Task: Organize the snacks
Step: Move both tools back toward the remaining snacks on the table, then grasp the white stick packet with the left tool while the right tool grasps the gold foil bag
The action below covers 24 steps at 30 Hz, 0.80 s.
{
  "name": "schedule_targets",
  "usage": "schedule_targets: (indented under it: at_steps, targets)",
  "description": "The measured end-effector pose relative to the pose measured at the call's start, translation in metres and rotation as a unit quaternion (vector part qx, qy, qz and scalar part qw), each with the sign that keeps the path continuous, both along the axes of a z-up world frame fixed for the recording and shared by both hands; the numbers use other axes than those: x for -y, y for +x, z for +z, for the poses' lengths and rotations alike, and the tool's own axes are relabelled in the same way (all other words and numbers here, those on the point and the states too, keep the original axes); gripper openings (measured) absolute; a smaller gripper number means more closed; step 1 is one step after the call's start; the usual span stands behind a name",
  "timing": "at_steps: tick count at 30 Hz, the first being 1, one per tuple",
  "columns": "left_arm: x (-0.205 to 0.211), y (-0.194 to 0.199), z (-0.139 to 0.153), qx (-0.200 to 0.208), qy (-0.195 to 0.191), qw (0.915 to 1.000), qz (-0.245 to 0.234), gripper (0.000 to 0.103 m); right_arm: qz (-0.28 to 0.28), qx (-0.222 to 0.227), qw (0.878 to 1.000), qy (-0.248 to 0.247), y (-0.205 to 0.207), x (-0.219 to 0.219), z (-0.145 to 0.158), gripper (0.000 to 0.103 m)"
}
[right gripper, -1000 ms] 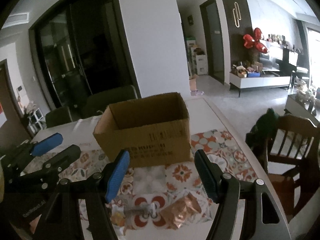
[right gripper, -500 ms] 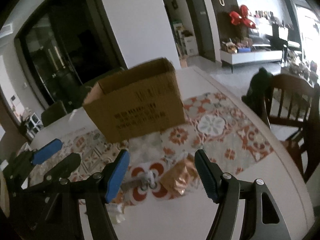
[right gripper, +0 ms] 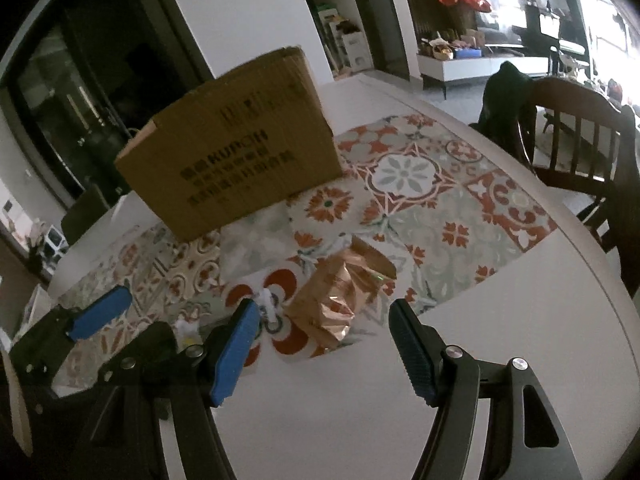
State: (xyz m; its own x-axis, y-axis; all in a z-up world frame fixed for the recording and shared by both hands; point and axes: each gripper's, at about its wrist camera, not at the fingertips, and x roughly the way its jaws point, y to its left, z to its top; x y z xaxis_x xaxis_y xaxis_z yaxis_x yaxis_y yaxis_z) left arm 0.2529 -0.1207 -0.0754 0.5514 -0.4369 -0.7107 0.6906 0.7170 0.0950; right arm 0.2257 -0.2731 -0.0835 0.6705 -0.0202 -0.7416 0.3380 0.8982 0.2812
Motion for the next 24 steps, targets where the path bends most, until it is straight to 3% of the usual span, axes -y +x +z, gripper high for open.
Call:
schedule_targets:
  at_steps: [10,24]
  targets:
    - [0.010,0.018,-0.034,-0.046,0.027,0.9985,-0.016,0.051,-0.011,-0.025,1.000,0.012,0.012,0.006,-0.026,0.068]
    - [0.022,0.040,-0.061,-0.065,0.047,0.9967,-0.008,0.051,-0.015,-0.027,0.999,0.011,0.030,0.007,-0.038,0.068]
